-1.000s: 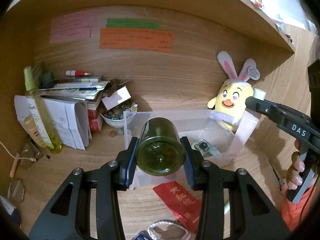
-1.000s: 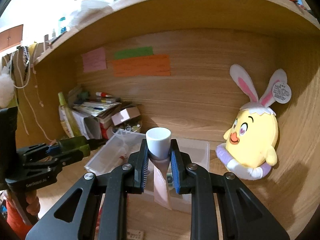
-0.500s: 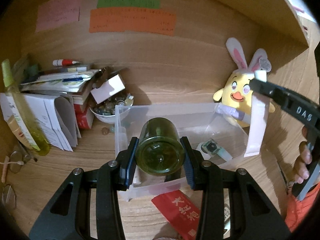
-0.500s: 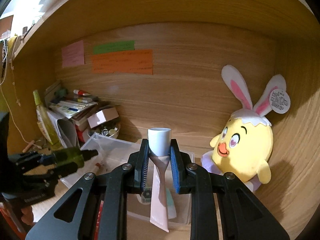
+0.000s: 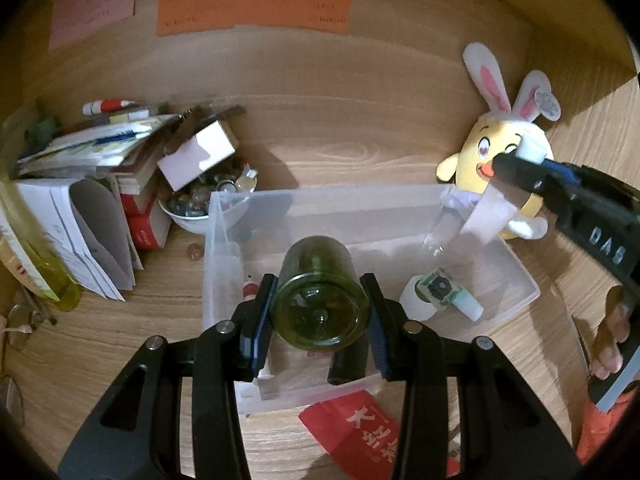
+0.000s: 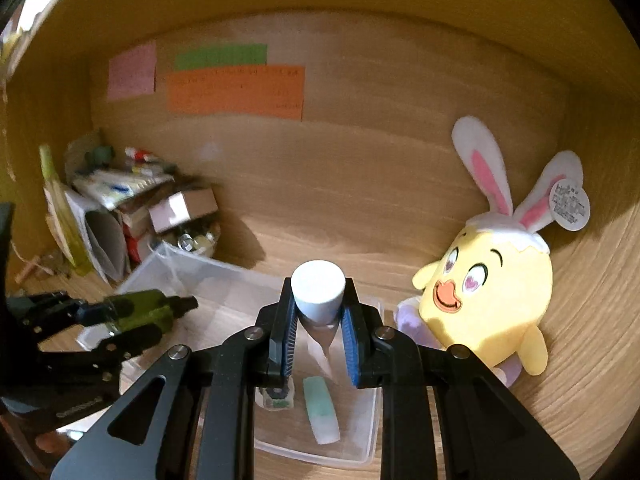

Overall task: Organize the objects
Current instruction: 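Lift and carry the dark green bottle and pink tube over the clear box, then open the left tool to drop the bottle while the right tool releases the pink tube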

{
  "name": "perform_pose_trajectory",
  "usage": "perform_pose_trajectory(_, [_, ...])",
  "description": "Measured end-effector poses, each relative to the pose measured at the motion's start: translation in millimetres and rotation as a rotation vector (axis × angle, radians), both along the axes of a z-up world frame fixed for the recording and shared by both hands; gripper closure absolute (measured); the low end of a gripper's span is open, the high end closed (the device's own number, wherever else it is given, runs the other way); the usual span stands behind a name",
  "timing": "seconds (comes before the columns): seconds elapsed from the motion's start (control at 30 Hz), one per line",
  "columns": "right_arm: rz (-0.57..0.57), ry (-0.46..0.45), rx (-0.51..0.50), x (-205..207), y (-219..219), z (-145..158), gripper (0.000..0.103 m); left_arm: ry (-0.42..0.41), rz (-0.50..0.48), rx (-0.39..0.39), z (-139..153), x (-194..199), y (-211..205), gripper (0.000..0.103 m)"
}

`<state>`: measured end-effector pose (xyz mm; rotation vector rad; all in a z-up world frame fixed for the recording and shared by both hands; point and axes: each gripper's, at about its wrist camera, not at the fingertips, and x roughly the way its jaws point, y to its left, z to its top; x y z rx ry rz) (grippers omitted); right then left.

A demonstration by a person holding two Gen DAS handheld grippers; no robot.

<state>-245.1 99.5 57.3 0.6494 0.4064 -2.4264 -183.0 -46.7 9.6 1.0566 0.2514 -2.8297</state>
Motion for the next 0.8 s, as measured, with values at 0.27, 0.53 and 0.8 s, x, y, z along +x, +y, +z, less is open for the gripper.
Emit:
perform_pose_trajectory(0.27, [0.035, -0.035, 0.080, 1, -21, -29, 0.085, -0.011, -0.002, 0.005, -6, -1, -1, 0.062])
perform_pose_trajectory(0.53, [0.102, -0.121, 0.098, 3, -34, -47, 0.084, 0.017, -0.003, 0.015, 4, 12, -2, 0.045])
perform_pose_trajectory(0.8, [0.125, -0.194, 0.093, -2, -35, -49, 0.073, 0.057, -0.007, 0.002, 20, 31, 1, 0.034])
